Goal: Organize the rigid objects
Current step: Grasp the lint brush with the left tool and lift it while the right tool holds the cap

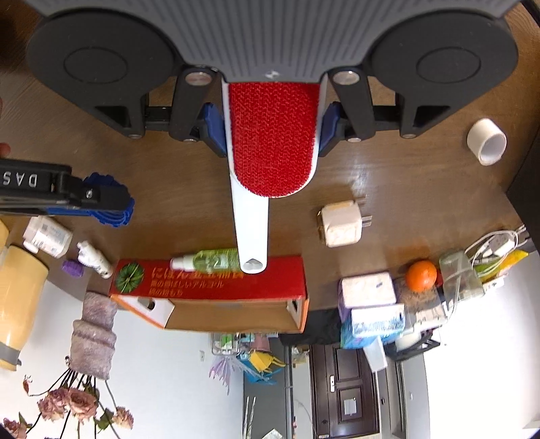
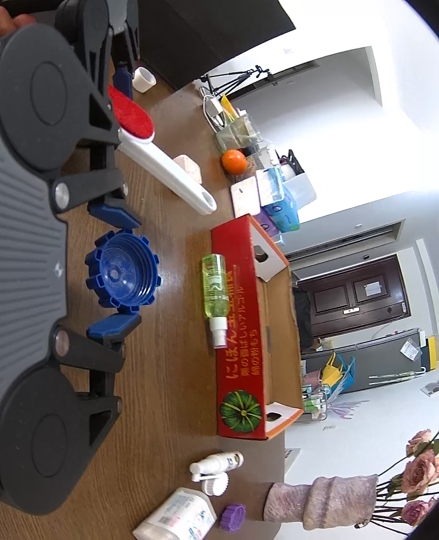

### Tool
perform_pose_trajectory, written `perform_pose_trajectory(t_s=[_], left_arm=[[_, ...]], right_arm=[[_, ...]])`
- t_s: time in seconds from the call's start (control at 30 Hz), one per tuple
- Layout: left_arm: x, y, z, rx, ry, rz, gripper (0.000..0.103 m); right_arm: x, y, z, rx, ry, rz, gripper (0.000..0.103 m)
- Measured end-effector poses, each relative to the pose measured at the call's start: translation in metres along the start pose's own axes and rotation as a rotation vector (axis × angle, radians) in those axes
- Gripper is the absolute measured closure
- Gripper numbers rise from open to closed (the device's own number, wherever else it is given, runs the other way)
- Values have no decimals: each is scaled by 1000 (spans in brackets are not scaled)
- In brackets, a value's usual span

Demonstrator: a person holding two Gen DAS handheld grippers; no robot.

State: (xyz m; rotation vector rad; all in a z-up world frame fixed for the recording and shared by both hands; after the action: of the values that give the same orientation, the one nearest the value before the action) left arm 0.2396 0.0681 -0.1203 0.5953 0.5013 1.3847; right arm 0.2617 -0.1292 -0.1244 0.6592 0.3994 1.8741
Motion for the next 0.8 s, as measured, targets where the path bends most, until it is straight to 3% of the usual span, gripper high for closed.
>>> perform_pose_trajectory(t_s=[0.8], left_arm=[[-44,10,87,-88,1,-9,46]], right_arm=[[-17,32,78,-137,-3,-34,49]])
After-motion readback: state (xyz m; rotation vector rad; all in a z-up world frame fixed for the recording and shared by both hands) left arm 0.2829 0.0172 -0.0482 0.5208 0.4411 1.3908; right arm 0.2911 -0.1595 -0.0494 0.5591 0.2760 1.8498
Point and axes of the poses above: each gripper's, at about its wrist camera, not at the fingertips, and y roughly against the way its jaws point, x to its left, z to its top, the point moved 4 cm from there along -y, roughly the way its jaws point, and after that the axes turned 2 degrees about -z, right-handed, at the moved point
